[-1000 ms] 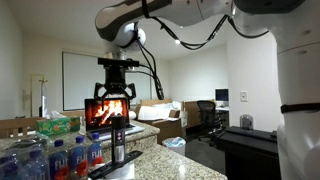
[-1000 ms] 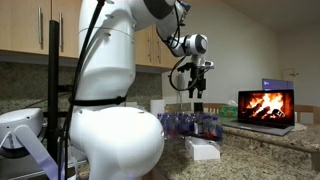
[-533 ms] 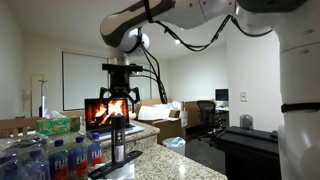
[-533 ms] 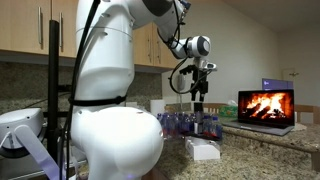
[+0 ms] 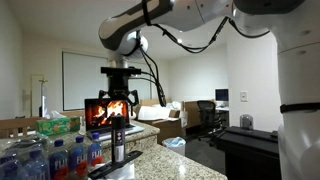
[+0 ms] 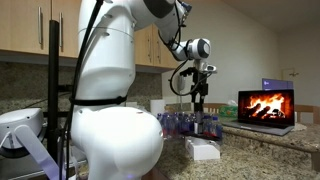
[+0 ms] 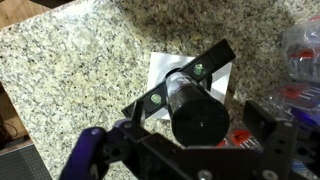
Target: Put the bottle on the can, then pick the black object and put it on the can, then pick the clear tape and put it on the counter
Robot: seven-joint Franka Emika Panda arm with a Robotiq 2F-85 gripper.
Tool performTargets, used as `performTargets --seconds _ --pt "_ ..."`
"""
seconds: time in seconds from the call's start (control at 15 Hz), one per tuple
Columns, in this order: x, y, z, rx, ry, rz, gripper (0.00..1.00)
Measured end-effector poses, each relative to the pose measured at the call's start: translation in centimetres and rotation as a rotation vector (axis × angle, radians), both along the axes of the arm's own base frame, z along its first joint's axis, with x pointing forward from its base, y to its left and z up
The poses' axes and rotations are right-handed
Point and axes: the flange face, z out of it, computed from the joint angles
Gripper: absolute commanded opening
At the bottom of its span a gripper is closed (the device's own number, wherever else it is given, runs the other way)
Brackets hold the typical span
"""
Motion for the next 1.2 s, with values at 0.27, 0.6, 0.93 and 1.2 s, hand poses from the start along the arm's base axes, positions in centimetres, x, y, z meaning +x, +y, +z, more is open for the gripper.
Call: performTargets --seconds 0.27,0.6,0.93,1.2 --pt "0.4 0.1 -0.8 -0.001 0.009 0.000 1.00" --pt "0.9 0.2 -1.1 0.000 0.012 0.000 1.00" --pt "1.1 0.6 -1.1 0.001 0.012 0.005 1.00" --pt "1.3 0.7 -1.4 0.001 0.016 0.008 1.00"
